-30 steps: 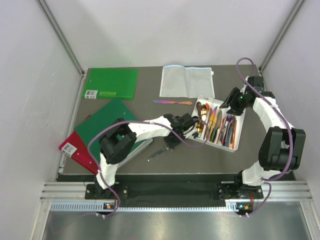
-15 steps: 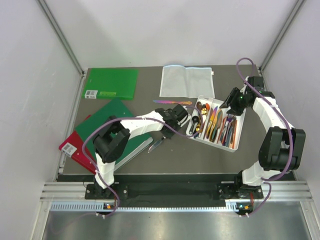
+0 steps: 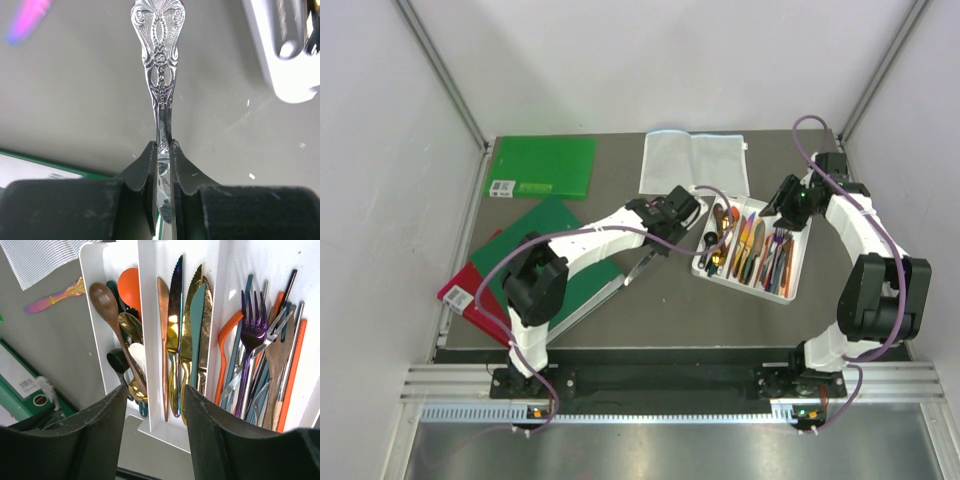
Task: Sort the eating utensils into containers
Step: Pick up the knife at the center of the board, then place the knife in the storage box.
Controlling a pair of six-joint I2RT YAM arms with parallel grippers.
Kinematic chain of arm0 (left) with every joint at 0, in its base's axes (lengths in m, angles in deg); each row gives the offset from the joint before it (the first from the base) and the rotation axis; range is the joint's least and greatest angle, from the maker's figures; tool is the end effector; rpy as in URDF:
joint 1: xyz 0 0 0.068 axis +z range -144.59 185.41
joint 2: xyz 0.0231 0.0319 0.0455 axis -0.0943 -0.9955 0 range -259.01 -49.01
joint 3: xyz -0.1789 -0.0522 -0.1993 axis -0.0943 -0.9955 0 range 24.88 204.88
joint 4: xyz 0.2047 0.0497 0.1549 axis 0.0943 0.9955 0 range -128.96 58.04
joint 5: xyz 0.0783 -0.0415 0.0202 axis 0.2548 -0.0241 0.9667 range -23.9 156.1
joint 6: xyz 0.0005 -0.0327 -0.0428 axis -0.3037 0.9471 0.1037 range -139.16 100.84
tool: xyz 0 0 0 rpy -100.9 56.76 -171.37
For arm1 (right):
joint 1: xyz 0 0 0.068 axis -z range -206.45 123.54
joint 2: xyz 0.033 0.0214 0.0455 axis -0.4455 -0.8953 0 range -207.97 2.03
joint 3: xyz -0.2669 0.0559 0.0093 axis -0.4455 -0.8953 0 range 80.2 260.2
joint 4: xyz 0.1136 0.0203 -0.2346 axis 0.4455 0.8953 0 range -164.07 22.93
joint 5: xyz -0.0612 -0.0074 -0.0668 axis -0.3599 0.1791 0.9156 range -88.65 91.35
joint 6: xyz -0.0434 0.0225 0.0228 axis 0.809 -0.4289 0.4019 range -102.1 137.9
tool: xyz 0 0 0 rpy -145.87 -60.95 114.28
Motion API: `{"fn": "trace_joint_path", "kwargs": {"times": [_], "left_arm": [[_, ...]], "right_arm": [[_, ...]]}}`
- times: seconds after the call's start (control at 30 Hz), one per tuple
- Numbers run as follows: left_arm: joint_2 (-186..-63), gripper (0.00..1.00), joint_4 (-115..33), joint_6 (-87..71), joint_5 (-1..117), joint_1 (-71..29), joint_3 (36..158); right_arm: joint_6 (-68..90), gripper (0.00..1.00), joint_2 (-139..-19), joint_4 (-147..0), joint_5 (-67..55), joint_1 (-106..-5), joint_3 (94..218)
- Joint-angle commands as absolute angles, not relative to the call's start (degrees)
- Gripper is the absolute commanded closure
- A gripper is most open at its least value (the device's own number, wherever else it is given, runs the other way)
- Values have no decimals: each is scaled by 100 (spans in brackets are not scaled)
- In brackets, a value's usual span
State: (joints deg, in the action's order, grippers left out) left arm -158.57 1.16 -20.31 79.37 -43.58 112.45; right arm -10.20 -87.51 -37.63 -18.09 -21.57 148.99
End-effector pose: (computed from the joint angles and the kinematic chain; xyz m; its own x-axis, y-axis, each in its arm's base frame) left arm 0.2744 -0.3032 0.2302 -0.5665 0.6813 -0.4636 0.6755 0.7061 0.2122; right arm 0.3263 -0.0161 0.2565 -0.7855 0.5130 -0.3463 0.3067 0.8086 0.5020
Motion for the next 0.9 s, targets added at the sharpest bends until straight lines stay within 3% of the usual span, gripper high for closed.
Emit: {"fn": "trace_joint_path", "kwargs": {"times": [0.0, 0.57, 0.87], "left_arm": [[-16045, 100, 366, -1943, 8191, -4319, 12066], [-17240, 100, 859, -1214, 6997, -4310, 14974], [-18084, 100, 402, -651, 5855, -4310, 15706]], "right_arm": [[-943, 50, -8648, -3821, -1754, -2162, 15139], [-847, 50, -8622, -3786, -1675, -2136, 14875], [-768, 51, -8420, -3672, -1526, -2127, 14709]]}}
